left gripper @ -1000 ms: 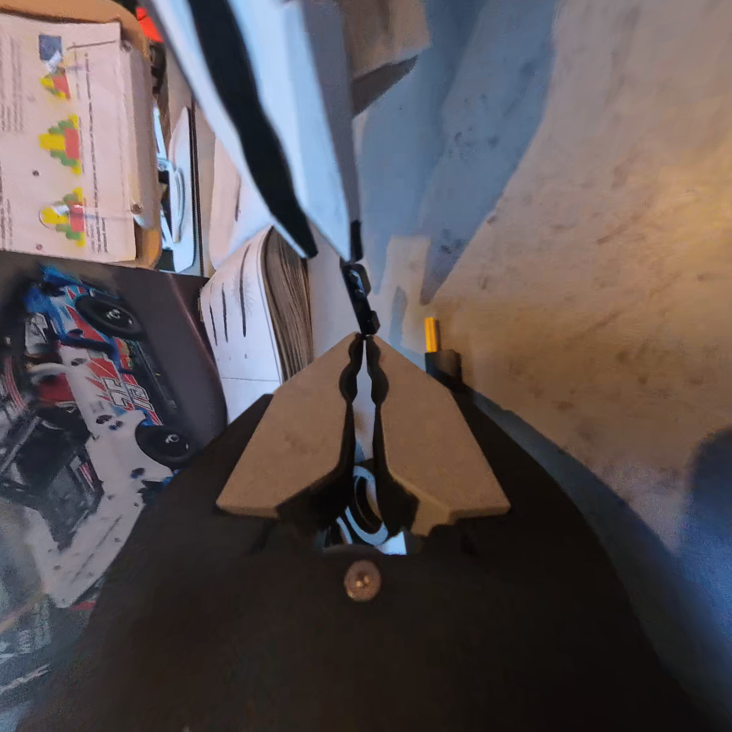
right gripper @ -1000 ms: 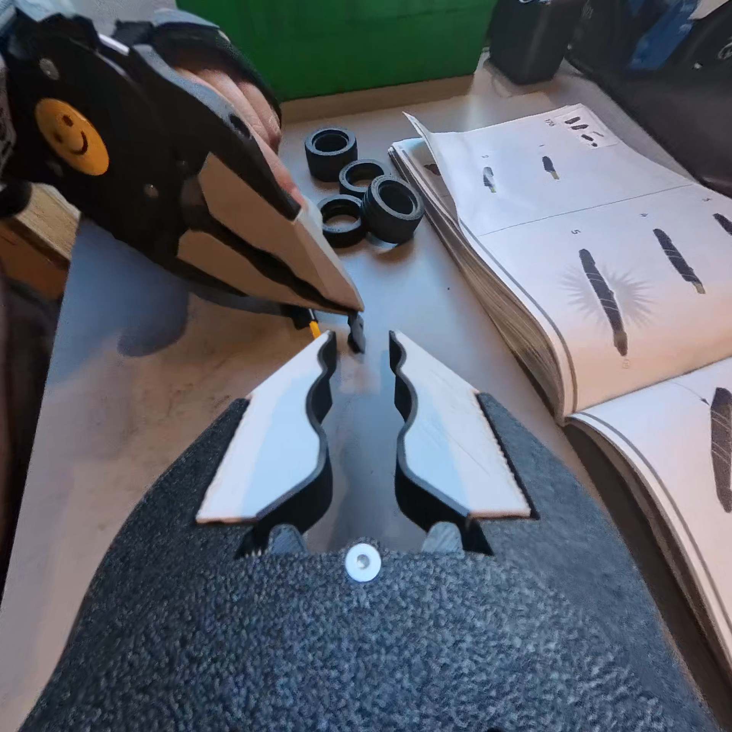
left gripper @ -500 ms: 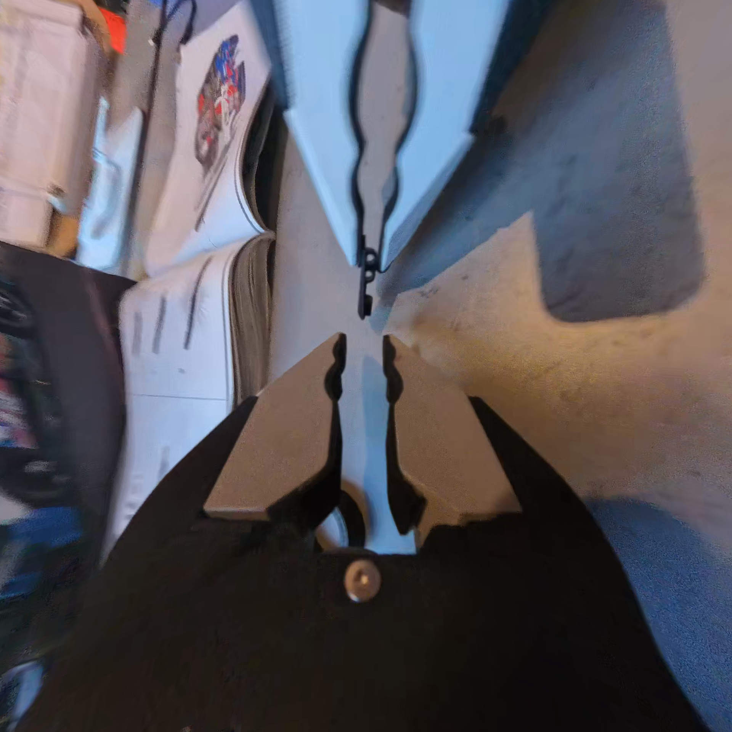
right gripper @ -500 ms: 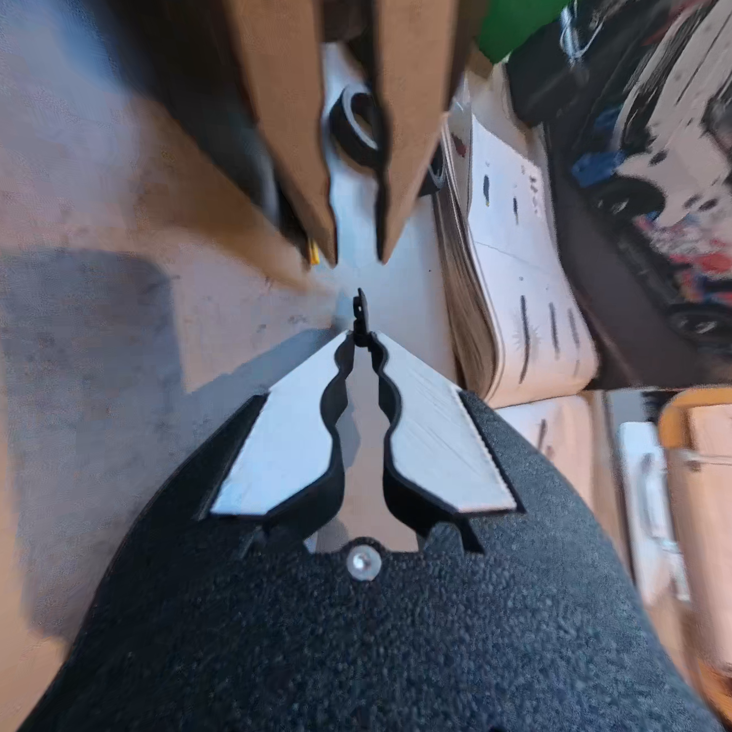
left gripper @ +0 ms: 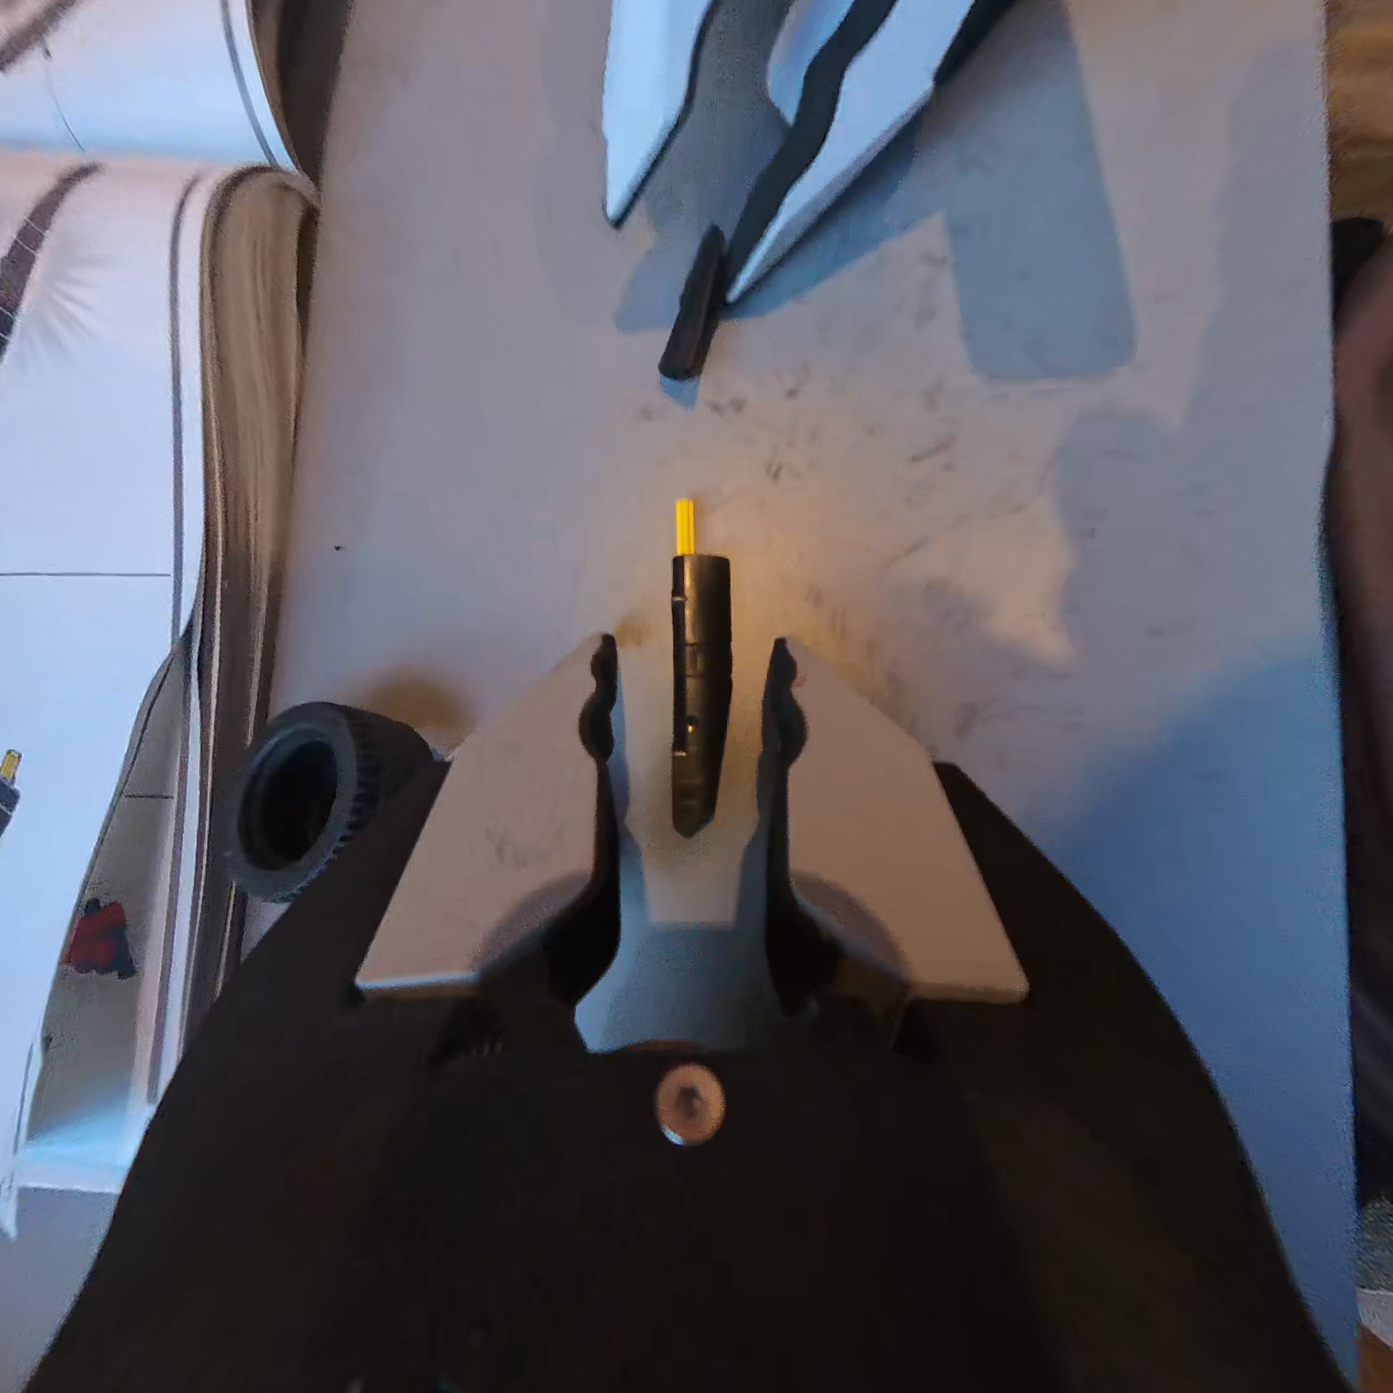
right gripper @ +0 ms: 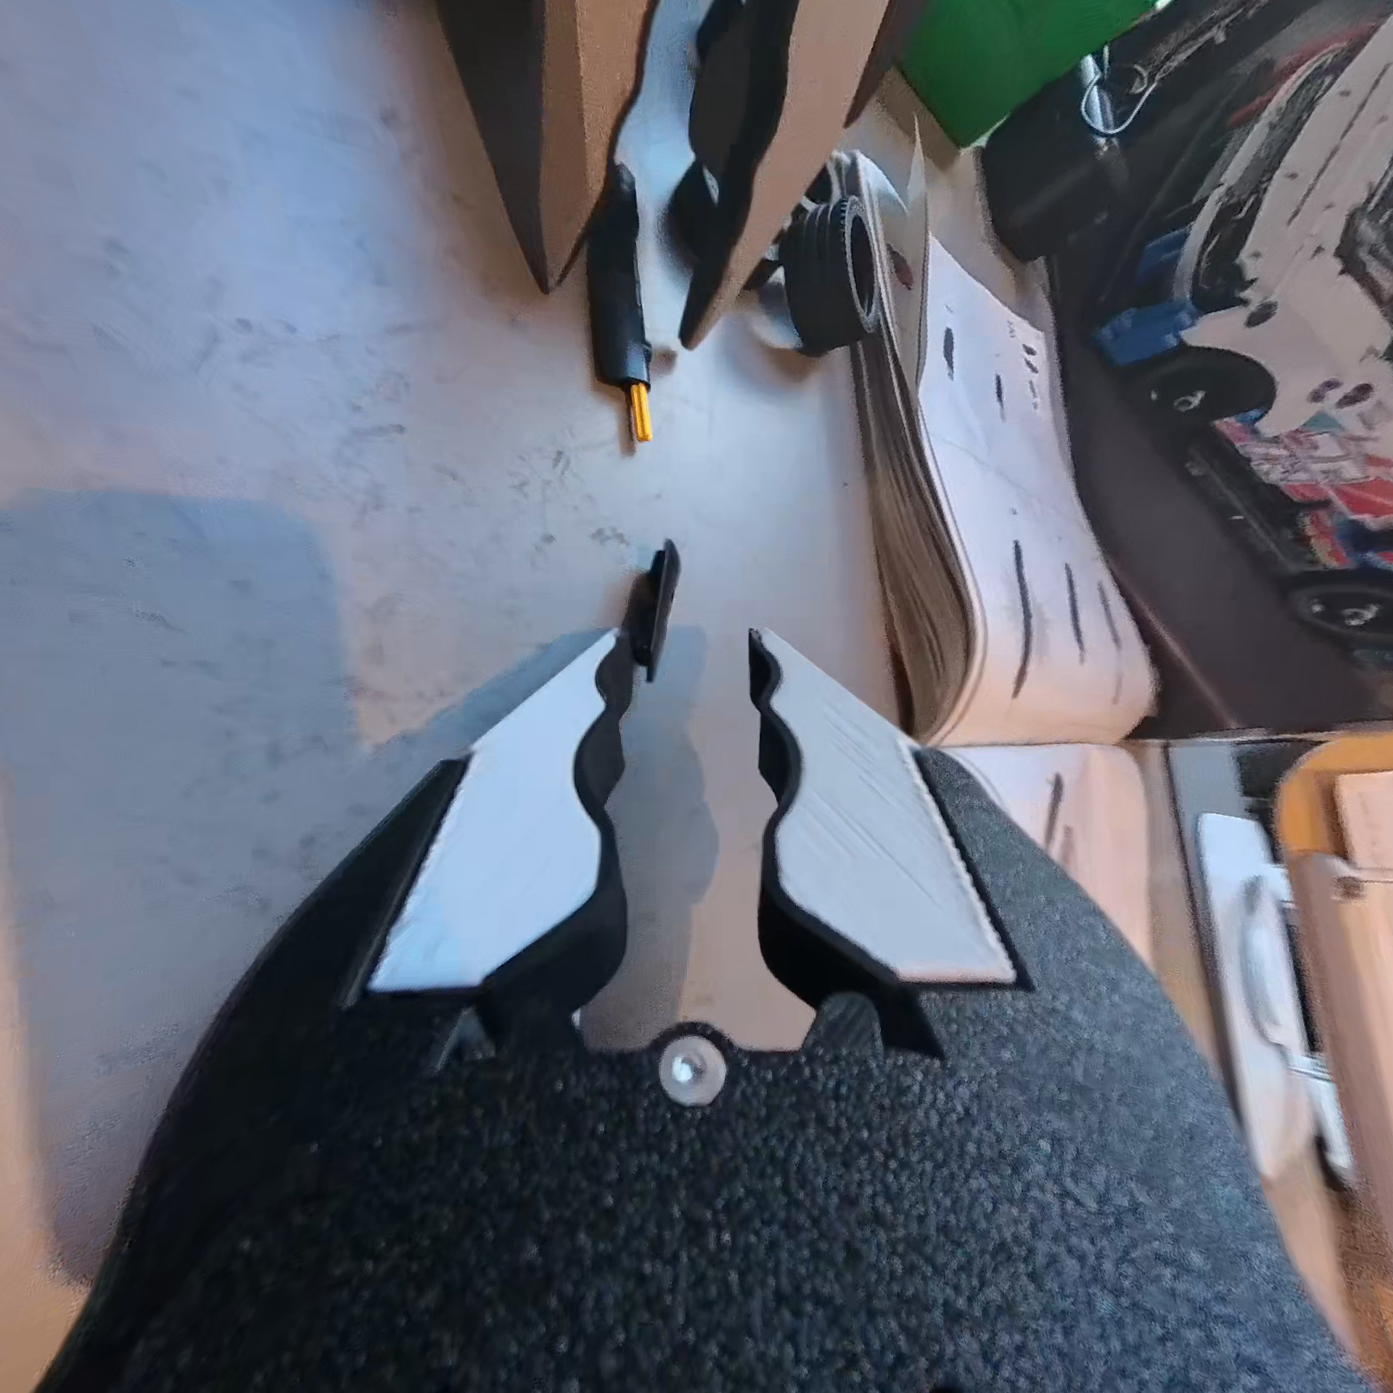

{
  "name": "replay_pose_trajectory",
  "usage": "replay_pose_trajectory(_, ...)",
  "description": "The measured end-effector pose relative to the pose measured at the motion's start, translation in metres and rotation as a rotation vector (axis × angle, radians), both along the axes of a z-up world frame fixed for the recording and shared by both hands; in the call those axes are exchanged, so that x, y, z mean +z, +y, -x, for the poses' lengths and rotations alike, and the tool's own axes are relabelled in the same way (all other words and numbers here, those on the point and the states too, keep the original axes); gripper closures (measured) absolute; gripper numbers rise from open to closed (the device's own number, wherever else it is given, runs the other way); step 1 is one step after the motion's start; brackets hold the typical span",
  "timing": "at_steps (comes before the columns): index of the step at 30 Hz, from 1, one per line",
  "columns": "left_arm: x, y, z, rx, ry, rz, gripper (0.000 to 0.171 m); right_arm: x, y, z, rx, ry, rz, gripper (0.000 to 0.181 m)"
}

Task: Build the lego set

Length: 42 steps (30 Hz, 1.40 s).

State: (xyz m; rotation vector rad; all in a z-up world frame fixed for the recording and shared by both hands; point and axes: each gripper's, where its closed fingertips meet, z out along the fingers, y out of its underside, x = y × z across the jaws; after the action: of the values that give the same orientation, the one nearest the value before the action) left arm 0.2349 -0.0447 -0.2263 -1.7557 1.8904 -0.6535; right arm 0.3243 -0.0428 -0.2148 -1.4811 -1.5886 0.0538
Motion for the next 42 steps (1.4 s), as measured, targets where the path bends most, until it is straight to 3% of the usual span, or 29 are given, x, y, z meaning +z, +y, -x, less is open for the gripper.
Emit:
replay_pose_trajectory(4, 0.000, -0.001, 0.001, -0.005, 0.003, 0.001, 0.139, -0.001, -0.002, -0.004, -0.041, 0.044, 0.093, 0.151)
replay_pose_trajectory(10, 0.000, 0.005, 0.005, 0.017, -0.006, 0.030, 0.149, 0.000, -0.002, -0.012, -0.249, 0.165, 0.294, 0.149)
replay_pose_trajectory(14, 0.000, 0.005, 0.005, 0.015, -0.011, 0.029, 0.150, -0.001, 0.005, -0.018, -0.357, 0.190, 0.321, 0.149)
replay_pose_trajectory(20, 0.000, -0.001, 0.000, 0.000, -0.027, 0.070, 0.146, -0.011, 0.010, -0.012, -0.349, 0.183, 0.471, 0.150)
replay_pose_trajectory(25, 0.015, -0.003, -0.010, 0.014, -0.111, 0.116, 0.143, -0.013, 0.003, -0.005, -0.270, 0.205, 0.605, 0.172)
replay_pose_trajectory(28, 0.025, 0.004, -0.020, 0.073, -0.171, 0.160, 0.144, -0.010, 0.004, -0.003, -0.231, 0.175, 0.492, 0.172)
replay_pose_trajectory(36, 0.030, -0.005, -0.045, 0.101, -0.241, 0.366, 0.144, 0.026, 0.002, 0.016, -0.129, 0.045, -0.099, 0.172)
replay_pose_trajectory(42, 0.042, -0.011, -0.051, 0.091, -0.301, 0.471, 0.146, 0.039, -0.005, 0.028, -0.092, 0.001, -0.287, 0.172)
